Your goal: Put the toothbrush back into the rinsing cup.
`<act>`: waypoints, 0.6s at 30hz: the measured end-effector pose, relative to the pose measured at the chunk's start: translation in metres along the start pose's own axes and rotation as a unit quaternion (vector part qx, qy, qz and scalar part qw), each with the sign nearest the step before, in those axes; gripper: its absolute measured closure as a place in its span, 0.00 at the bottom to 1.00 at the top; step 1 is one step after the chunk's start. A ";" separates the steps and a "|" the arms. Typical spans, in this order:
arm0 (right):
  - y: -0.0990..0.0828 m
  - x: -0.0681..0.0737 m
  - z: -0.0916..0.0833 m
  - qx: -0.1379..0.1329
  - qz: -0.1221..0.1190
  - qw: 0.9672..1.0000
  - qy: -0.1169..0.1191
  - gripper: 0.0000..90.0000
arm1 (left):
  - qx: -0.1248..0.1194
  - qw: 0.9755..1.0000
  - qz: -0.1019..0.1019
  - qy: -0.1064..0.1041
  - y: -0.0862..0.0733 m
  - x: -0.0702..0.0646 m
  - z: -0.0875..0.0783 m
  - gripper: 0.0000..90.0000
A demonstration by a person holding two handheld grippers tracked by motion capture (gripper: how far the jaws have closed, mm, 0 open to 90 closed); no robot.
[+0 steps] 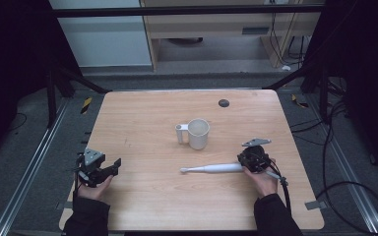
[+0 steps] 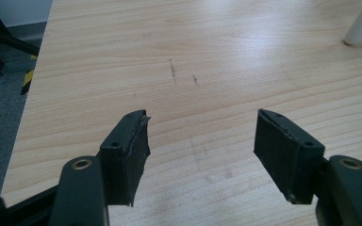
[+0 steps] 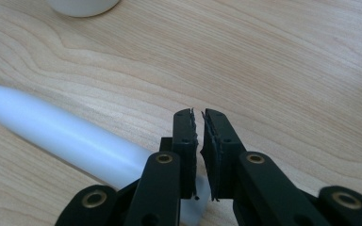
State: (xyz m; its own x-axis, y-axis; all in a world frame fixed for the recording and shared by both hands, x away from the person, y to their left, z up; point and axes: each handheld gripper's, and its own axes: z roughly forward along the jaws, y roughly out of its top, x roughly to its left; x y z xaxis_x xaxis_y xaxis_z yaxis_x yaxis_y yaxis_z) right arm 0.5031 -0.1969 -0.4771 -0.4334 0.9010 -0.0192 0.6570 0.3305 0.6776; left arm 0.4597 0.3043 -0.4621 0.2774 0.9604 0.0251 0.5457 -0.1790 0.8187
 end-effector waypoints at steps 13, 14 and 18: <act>-0.006 0.002 -0.008 0.003 -0.008 1.000 0.006 0.92 | -0.001 1.000 0.000 -0.001 0.000 0.000 -0.001 0.39; -0.007 0.003 -0.008 0.004 -0.008 1.000 0.007 0.92 | -0.001 1.000 0.000 -0.001 0.000 0.000 -0.001 0.39; -0.009 0.007 -0.011 0.007 -0.013 1.000 0.010 0.92 | -0.001 1.000 -0.001 -0.001 0.000 0.001 -0.001 0.39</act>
State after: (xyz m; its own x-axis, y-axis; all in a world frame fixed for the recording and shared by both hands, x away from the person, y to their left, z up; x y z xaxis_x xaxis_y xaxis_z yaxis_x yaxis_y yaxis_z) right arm 0.4879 -0.1967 -0.4753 -0.4623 0.8865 -0.0219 0.6540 0.3575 0.6667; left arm 0.4592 0.3050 -0.4613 0.2778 0.9604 0.0233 0.5445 -0.1774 0.8198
